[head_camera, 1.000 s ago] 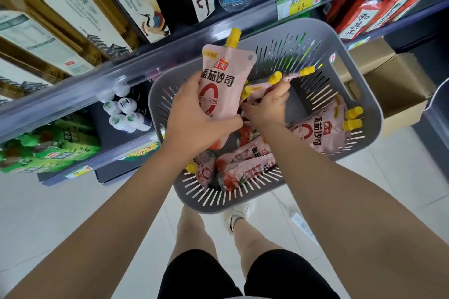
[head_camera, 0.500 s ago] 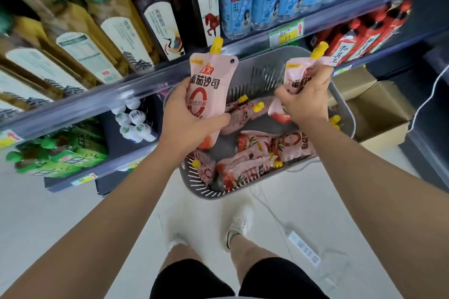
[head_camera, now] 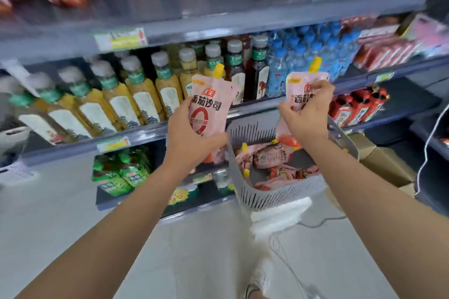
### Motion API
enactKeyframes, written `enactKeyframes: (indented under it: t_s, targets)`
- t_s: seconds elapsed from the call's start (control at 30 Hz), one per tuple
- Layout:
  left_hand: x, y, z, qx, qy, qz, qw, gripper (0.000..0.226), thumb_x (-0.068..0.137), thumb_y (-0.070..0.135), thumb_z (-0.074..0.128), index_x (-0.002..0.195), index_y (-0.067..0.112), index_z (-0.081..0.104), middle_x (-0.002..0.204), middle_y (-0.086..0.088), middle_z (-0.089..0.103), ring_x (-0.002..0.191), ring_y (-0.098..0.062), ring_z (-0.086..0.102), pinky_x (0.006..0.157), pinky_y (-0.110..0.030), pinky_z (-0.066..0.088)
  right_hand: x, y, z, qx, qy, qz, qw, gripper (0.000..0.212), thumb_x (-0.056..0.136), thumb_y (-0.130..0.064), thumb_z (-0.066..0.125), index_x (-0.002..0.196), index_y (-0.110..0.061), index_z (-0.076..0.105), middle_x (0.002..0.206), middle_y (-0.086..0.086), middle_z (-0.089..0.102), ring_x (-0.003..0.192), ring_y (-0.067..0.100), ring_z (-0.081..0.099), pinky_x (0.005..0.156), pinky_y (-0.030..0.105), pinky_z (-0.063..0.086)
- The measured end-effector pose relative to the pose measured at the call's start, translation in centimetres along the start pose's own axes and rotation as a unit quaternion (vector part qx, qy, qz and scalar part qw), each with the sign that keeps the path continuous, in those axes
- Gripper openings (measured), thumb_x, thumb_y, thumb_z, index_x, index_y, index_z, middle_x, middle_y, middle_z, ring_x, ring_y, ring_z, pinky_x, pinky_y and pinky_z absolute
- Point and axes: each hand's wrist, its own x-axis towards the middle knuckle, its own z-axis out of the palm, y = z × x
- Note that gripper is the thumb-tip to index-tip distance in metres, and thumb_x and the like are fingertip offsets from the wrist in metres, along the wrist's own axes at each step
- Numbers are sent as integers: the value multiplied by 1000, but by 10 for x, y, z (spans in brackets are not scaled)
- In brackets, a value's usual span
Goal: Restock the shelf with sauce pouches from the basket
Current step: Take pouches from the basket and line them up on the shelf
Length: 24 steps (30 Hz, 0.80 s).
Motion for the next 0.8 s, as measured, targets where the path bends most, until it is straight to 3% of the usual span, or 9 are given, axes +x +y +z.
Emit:
enactKeyframes:
  t_s: [0.07,0.13,0.3,0.43,0.63,0.8]
  targets:
    - [-13,5,-39,-6,40,20,999,81,56,32,85,125,32,41,113,16,51,100,-1,52,76,-13,44,-11,-39,11,16,-5,-20,1000,68,62,-41,61,115,-8,34,111,10,38,98,31,53,84,51,46]
    - [-23,8,-78,-1,79,34,996,79,53,35,84,121,34,43,110,15,54,98,-3,55,73,-17,49,-21,-81,23,45,-2,-40,998,70,60,-41,62,115,-9,34,111,11,40,98,32,54,85,52,46]
    - [-30,14,-163,37,163,49,985,91,45,44,78,128,31,43,113,8,54,105,-16,54,84,-38,53,-37,-175,50,147,3,-62,987,73,54,-37,69,114,-13,35,109,7,43,98,30,54,85,49,47]
    - [-22,24,-215,42,219,54,973,101,44,49,80,135,32,39,118,8,53,109,-16,53,90,-41,51,-33,-239,69,193,-22,-82,977,71,50,-39,68,108,-25,29,112,8,43,98,32,56,80,47,51]
    - [8,58,-253,39,289,90,952,118,50,45,81,148,29,17,132,9,35,126,-17,36,105,-46,40,0,-305,91,197,-16,-91,976,78,50,-38,74,114,-16,35,115,3,42,110,27,48,91,48,46]
    - [67,86,-255,37,326,113,938,122,48,51,80,148,32,12,141,4,36,131,-21,32,108,-53,34,56,-327,105,194,3,-96,976,74,61,-29,81,118,-12,38,113,-3,38,114,24,42,96,49,40]
